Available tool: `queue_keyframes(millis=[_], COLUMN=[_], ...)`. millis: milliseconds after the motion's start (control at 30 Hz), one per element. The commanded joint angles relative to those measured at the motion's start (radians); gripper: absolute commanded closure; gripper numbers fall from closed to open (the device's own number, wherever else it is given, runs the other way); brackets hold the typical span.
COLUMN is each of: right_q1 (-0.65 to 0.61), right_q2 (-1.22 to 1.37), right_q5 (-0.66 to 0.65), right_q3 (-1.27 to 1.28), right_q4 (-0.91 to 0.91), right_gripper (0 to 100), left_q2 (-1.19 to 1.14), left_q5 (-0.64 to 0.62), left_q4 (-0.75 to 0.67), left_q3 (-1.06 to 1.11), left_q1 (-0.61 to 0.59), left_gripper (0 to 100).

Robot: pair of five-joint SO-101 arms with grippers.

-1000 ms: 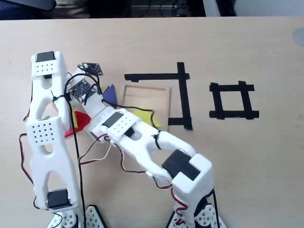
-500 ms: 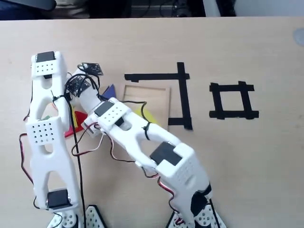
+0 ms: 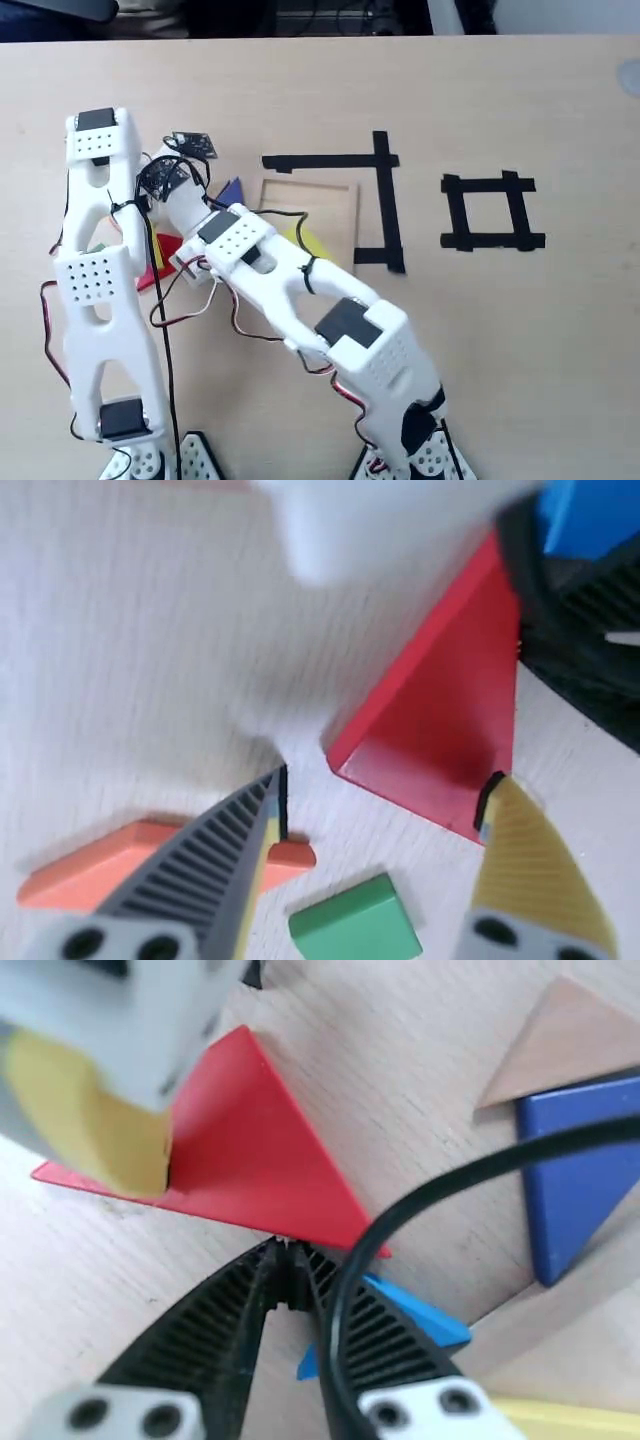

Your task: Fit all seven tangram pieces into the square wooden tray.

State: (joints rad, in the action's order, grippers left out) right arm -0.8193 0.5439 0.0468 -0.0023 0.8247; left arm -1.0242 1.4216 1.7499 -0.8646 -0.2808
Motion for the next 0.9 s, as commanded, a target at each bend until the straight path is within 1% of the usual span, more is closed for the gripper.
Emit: queue_keyframes(millis=[0, 200, 367, 467, 667, 733, 867], right_q1=[0.017, 0.015, 0.015, 0.015, 0.014, 0.014, 0.014], right_q2=[-0.005, -0.005, -0.005, -0.005, -0.008, -0.008, -0.008], right_q5=[-0.005, -0.005, -0.005, -0.005, -0.005, -0.005, -0.005], right_q3=[-0.054, -0.054, -0.054, -0.054, -0.042, -0.039, -0.039], right_q4=[-0.020, -0.020, -0.020, -0.018, -0.023, -0.025, -0.025], right_gripper=[98.8, 98.8, 98.8, 98.8, 98.8, 98.8, 98.8], left_q2=[0.012, 0.040, 0.176, 0.259, 0.293, 0.301, 0.301], left_q5=[0.003, 0.003, 0.003, 0.006, 0.000, -0.026, -0.040], left_q4=[0.011, 0.012, 0.012, 0.011, 0.009, 0.009, 0.009], left_q3=[0.007, 0.061, 0.219, 0.277, 0.289, 0.305, 0.309], left_q1=[0.019, 0.021, 0.053, 0.059, 0.053, 0.062, 0.088], left_gripper=[68, 68, 68, 68, 68, 68, 68])
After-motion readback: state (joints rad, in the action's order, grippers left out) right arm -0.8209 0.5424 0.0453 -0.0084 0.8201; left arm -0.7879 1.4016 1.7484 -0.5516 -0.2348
